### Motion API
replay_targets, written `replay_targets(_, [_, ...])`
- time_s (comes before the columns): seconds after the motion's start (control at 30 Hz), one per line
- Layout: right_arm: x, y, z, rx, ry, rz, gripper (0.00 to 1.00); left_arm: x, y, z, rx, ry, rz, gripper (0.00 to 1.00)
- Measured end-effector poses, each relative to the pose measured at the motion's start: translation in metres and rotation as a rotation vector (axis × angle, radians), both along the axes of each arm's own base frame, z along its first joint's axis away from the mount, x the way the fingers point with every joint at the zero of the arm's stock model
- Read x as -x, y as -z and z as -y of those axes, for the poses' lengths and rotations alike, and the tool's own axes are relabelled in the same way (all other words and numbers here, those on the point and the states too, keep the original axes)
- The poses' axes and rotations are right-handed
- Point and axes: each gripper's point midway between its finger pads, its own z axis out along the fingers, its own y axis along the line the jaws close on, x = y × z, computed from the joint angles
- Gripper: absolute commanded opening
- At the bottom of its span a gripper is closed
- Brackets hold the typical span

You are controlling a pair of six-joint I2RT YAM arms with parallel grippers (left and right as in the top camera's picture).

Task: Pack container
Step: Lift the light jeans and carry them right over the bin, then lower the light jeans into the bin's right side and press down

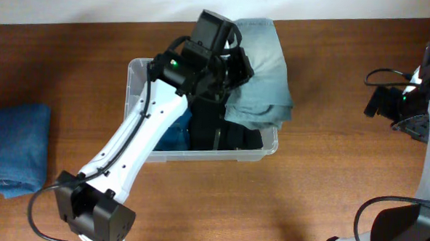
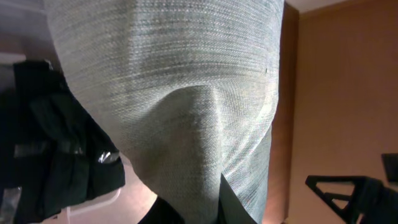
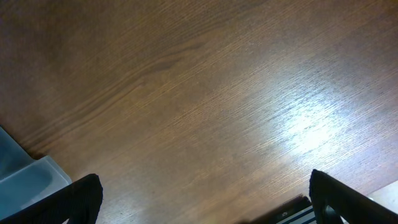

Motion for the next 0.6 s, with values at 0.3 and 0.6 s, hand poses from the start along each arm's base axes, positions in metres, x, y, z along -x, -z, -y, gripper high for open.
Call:
replay_targets(0.3, [0.0, 0.0, 0.0, 0.0, 0.0, 0.0, 0.98, 0.005, 0.037, -0.005, -0.047, -0.011, -0.054, 0.01])
replay_targets(0.6, [0.0, 0.0, 0.0, 0.0, 0.001, 0.0, 0.98, 0.008, 0.085, -0.012, -0.085, -0.029, -0.098, 0.01])
